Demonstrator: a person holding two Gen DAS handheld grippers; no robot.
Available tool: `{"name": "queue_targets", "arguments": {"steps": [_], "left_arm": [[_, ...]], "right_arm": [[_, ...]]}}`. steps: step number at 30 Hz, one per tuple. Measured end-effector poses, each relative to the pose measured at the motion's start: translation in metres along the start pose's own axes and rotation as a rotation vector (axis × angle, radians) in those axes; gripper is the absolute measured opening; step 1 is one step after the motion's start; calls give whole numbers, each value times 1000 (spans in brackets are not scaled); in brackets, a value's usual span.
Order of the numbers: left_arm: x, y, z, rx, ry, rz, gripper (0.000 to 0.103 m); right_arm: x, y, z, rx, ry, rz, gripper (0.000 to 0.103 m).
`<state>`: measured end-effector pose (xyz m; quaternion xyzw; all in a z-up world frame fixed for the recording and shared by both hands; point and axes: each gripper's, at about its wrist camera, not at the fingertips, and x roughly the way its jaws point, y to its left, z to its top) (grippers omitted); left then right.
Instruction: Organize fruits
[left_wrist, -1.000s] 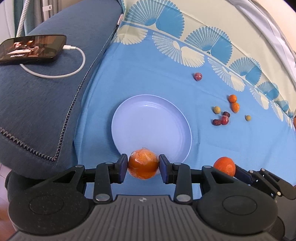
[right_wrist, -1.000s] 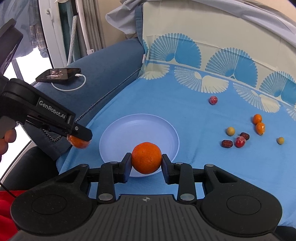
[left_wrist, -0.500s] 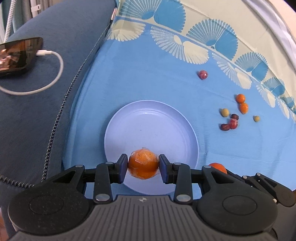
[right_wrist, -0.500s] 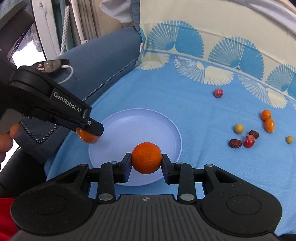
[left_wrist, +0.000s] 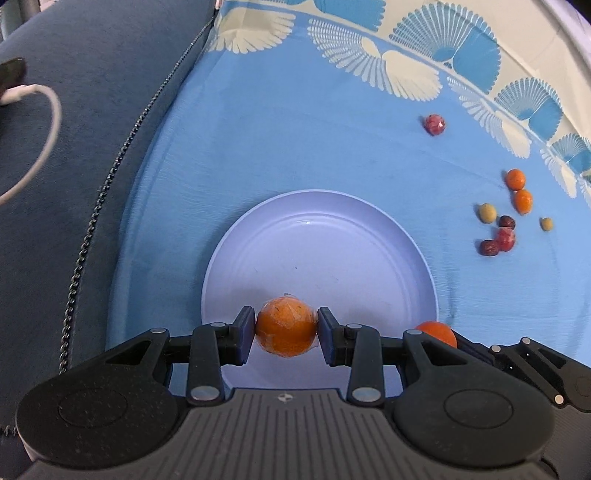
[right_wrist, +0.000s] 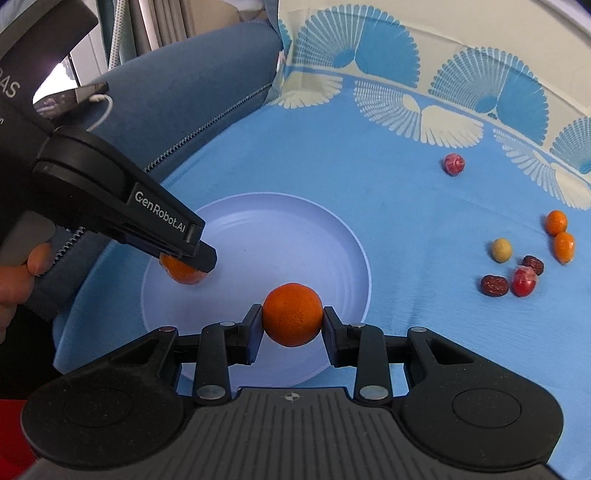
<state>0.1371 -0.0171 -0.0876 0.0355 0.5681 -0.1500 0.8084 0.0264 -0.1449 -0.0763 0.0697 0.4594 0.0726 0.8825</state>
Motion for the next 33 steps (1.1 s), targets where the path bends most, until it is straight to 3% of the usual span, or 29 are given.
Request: {"name": "queue_targets", "arguments": {"steps": [10, 11, 12, 13, 14, 15, 19, 25, 29, 33], "left_arm": [[15, 0, 8, 39, -8, 22, 44], [12, 0, 9, 41, -20, 7, 62], [6, 1, 9, 40, -38, -2, 91], [-1, 2, 8, 32, -67, 5, 101], [-9, 3, 7, 25, -108, 11, 103], [-16, 5, 4, 28, -139, 10, 103], [-36, 12, -14, 29, -120, 32, 103], [-67, 19, -64, 1, -114, 87, 103], [-88, 20, -93, 7, -128, 132, 103], [-110, 17, -112, 10, -171, 131, 103]], "right_arm": [[23, -2, 4, -21, 41, 5, 38], [22, -1, 6, -21, 36, 1, 50], [19, -1, 8, -24, 27, -3, 59], [16, 0, 9, -28, 16, -8, 75], [9, 1, 10, -34, 1, -21, 86], [3, 1, 10, -40, -12, -32, 89], [-26, 4, 2, -52, -4, -21, 98], [-69, 15, -20, -31, 4, 22, 102], [-92, 25, -24, -65, -55, -15, 102], [-114, 26, -28, -58, -113, -40, 102]]}}
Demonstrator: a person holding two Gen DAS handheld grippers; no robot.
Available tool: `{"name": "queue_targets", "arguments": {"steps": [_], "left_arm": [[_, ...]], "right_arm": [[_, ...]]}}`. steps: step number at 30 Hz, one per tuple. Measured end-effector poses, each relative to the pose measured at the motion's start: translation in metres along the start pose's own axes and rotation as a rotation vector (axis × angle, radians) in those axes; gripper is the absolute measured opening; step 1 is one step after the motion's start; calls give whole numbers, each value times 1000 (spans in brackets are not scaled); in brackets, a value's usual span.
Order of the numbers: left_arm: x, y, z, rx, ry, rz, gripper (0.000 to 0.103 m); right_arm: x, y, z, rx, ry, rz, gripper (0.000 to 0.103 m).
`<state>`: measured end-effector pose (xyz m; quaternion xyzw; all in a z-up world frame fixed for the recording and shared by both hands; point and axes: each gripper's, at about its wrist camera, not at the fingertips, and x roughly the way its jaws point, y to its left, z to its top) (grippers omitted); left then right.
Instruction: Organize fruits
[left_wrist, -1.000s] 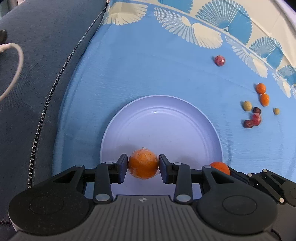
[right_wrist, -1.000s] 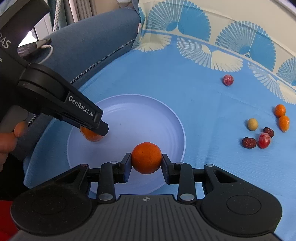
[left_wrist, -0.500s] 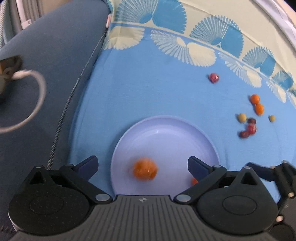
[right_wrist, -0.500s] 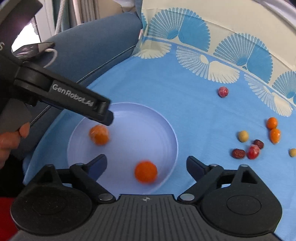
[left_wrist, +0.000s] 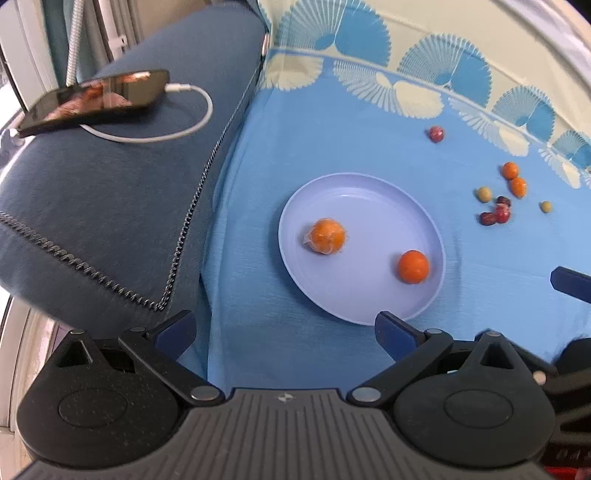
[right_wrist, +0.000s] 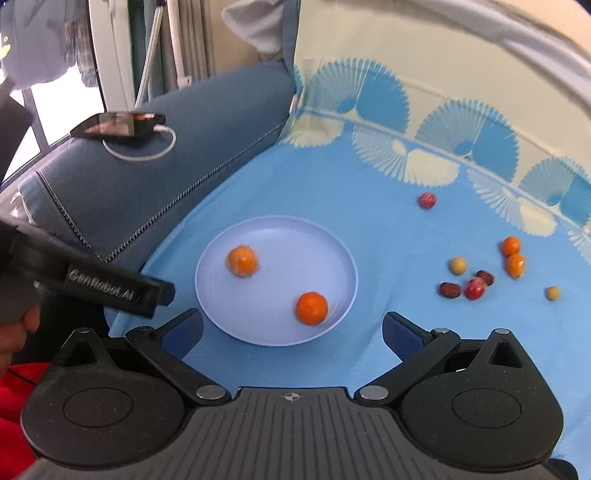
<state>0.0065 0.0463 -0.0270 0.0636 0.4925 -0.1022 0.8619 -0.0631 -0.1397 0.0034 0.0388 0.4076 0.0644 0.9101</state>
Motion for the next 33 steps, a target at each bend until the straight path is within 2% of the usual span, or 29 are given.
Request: {"name": "queue_targets", "arguments": {"steps": [14, 33], "left_arm": [[-48, -10, -18, 14, -110, -4, 103], [-43, -6, -18, -4, -100, -1, 103]], "right_arm": [[-43, 12, -14, -27, -85, -28, 102], [-41, 13, -17, -15, -72, -24, 102]]}}
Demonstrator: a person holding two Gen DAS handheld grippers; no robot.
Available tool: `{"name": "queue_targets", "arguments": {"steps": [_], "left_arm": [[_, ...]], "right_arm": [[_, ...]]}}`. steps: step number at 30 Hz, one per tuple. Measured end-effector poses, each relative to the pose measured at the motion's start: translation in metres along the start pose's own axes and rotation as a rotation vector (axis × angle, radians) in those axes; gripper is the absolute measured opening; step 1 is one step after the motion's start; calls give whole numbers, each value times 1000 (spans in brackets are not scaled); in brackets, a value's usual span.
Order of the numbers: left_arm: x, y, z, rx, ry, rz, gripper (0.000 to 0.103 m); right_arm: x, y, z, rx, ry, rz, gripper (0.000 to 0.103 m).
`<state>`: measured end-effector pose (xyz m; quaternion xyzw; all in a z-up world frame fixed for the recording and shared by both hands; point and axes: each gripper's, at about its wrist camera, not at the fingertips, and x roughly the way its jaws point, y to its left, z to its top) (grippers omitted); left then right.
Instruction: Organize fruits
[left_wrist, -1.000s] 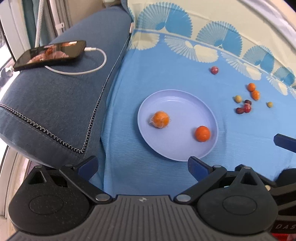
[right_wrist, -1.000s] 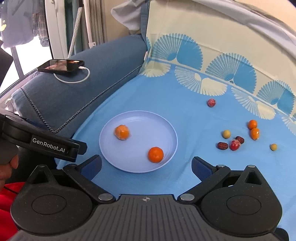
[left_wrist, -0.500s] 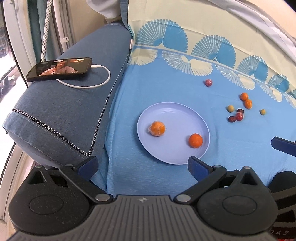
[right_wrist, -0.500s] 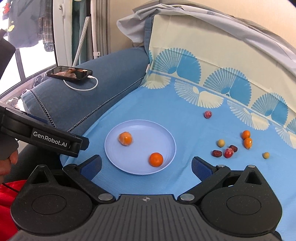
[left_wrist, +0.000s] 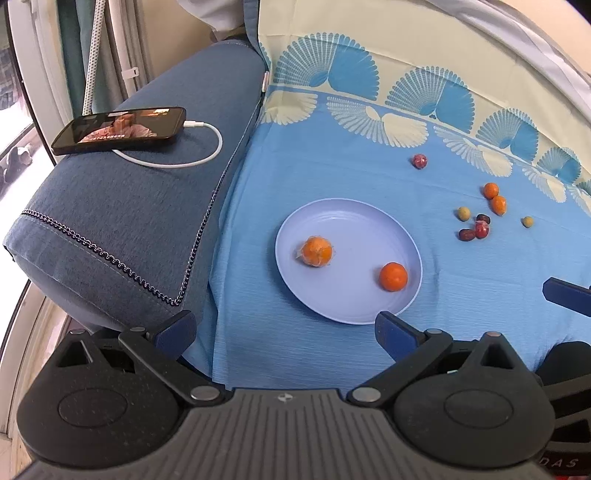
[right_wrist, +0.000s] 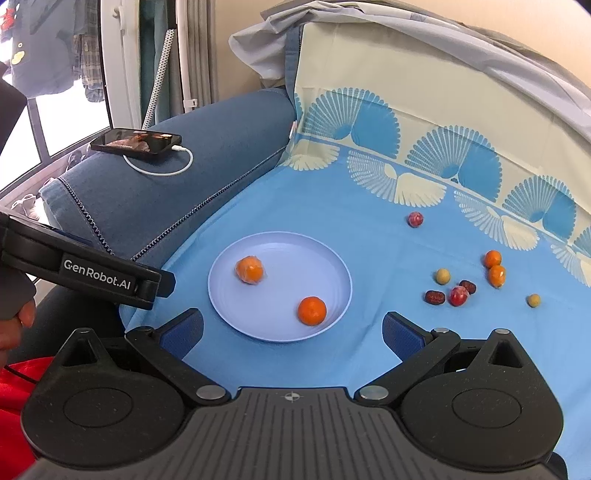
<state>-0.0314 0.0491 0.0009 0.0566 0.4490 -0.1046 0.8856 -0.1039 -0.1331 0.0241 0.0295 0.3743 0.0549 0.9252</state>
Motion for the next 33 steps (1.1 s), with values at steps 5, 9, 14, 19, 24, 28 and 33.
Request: {"name": "queue_targets", "arguments": {"steps": [5, 9, 14, 19, 24, 28, 33], "left_arm": [[2, -1, 0, -1, 4, 4, 103], [4, -1, 0, 1, 10, 8, 103], [7, -2, 3, 2, 14, 13, 103], [10, -8, 9, 6, 15, 11, 103], [15, -19, 20, 26, 16, -5, 103], [22, -38, 29, 65, 21, -24, 103], [32, -71, 41, 129, 21, -53, 103]], "right_arm": [[2, -3, -2, 15, 8, -1, 102], [5, -6, -2, 28, 10, -2, 102], [8, -11, -3, 48, 11, -6, 102], [10, -19, -3, 76, 8, -18, 102], [10, -37, -2, 124, -11, -63, 102], [7, -65, -4, 178, -31, -123, 102], [7, -113, -11, 261, -34, -217, 102]]}}
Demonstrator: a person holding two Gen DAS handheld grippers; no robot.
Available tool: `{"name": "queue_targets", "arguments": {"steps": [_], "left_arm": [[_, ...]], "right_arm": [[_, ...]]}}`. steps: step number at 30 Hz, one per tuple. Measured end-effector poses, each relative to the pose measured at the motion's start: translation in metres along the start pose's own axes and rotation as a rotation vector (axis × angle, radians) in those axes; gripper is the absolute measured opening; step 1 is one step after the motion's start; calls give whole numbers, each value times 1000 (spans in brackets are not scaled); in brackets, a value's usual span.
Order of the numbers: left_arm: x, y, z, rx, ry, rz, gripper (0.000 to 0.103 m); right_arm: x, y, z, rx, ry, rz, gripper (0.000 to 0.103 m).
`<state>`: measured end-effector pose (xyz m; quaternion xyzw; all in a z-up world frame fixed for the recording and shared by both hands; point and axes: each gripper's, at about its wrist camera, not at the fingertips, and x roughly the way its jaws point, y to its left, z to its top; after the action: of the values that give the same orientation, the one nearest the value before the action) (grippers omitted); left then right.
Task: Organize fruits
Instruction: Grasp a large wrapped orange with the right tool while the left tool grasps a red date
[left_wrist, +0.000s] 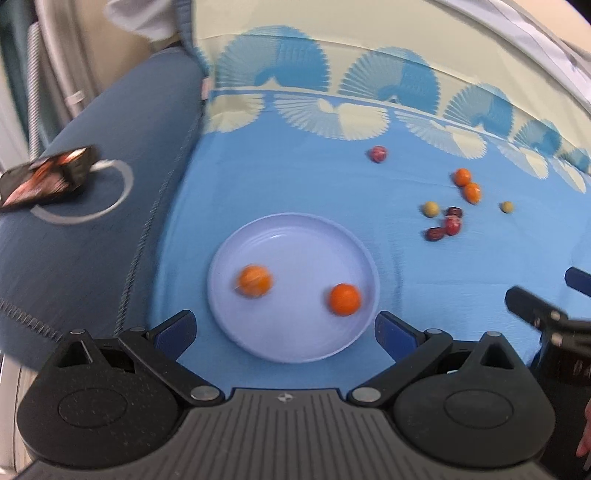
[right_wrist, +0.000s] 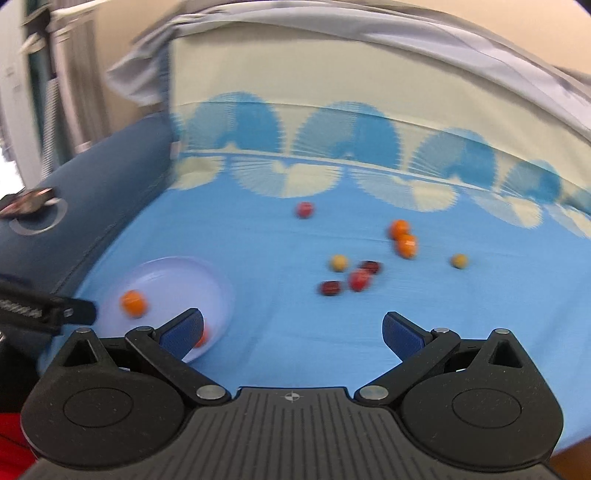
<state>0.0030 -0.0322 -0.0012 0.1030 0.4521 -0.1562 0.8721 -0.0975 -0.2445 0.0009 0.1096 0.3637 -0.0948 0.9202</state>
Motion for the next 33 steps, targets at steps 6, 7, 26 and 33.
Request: {"name": "queue_targets", "arguments": {"steps": [6, 7, 26, 33], "left_arm": [[28, -48, 23, 99, 31, -46, 103], [35, -56, 27, 113, 41, -55, 103], [224, -194, 95, 457, 146, -197, 103], [262, -200, 100, 461, 180, -193, 103]], "right_arm": [[24, -57, 12, 81, -17, -98, 102], [30, -65, 14, 90, -21, -111, 102], [228, -163, 45, 175, 80, -125, 102], [292, -164, 53, 134, 99, -131, 102]]}}
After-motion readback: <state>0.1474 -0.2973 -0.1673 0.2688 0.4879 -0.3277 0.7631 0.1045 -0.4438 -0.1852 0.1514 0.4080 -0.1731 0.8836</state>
